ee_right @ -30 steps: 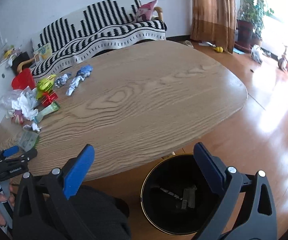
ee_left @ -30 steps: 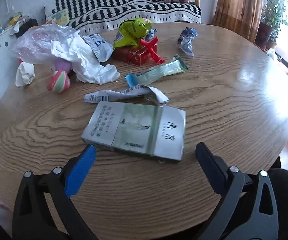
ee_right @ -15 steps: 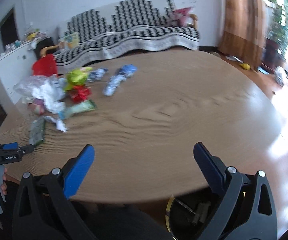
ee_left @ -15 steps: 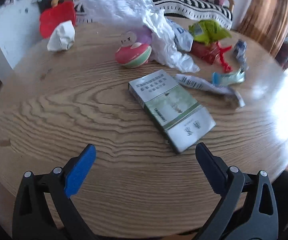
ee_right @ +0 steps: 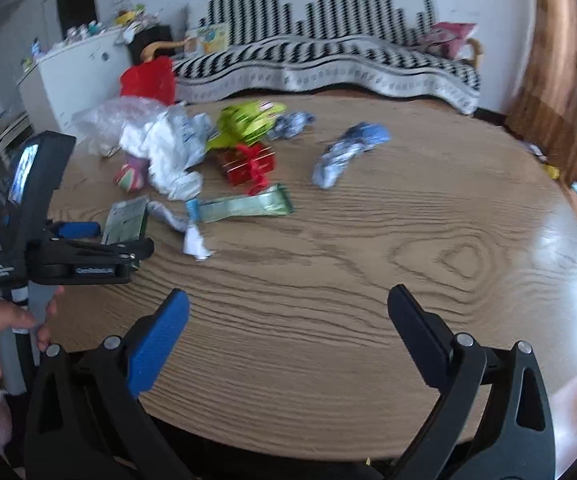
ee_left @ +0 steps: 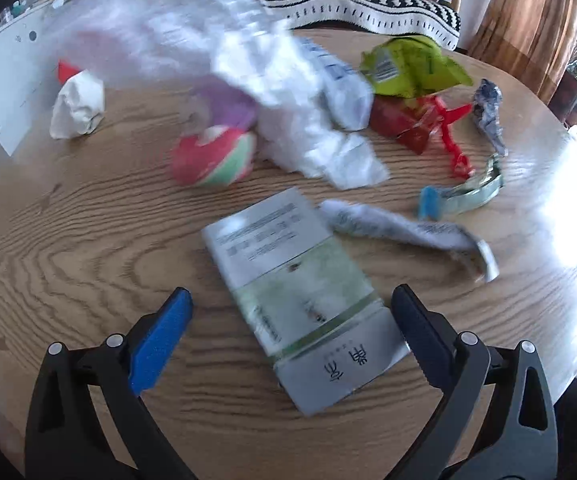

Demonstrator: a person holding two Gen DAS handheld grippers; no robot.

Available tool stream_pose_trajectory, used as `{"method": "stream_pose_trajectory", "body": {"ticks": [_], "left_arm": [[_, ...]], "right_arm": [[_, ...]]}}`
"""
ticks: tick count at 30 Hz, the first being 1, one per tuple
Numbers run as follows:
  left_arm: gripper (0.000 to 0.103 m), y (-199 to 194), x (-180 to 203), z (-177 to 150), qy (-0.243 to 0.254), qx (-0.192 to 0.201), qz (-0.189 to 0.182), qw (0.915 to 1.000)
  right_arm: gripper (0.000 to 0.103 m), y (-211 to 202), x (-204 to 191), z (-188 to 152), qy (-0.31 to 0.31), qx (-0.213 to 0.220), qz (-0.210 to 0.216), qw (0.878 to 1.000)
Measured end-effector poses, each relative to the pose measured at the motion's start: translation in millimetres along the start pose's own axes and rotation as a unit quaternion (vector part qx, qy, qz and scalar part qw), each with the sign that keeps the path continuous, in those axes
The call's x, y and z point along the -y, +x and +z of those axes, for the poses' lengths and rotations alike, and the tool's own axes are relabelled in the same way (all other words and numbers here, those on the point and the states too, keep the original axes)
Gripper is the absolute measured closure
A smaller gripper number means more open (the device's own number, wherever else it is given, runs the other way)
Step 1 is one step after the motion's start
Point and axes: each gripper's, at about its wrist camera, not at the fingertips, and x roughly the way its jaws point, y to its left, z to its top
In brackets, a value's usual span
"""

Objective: Collect trash
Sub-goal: 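Return to the table and grasp the cigarette box with the left tool, then grasp the white paper strip with the right tool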

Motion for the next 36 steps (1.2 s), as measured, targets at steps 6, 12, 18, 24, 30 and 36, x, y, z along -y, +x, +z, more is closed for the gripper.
{"method": "stream_pose_trajectory", "body": {"ticks": [6,12,18,24,30,36], "left_arm": [[0.006,-0.5,-32.0,-4.6,-0.001,0.01,-0.002,0.9999],[0.006,0.3,-38.2,-8.4,0.027,0.053,-0.019,0.998],[0.048,-0.2,-27.3,-0.5,0.049,0.08,-0.03,0.9951],[0.047,0.2,-22.8,1.9,0.036,0.075,-0.044,0.9955],[0.047,-3.0,-10.3,-4.9,0.032,0.08,-0.055,0.9948],[0.047,-5.0,-7.8,-11.4,0.031,0.08,-0.045,0.9953]], "right_arm": [[0.007,51.6,-37.0,23.7,-0.051,-0.037,0.034,0.997],[0.007,79.7,-57.5,22.6,-0.085,-0.059,0.039,0.994],[0.024,92.1,-61.5,25.1,-0.105,-0.047,0.044,0.992],[0.088,87.5,-60.4,27.9,-0.101,-0.027,0.055,0.993],[0.09,73.3,-48.8,29.7,-0.073,-0.002,0.058,0.996],[0.09,50.3,-21.4,35.0,-0.012,0.04,0.058,0.997]]}}
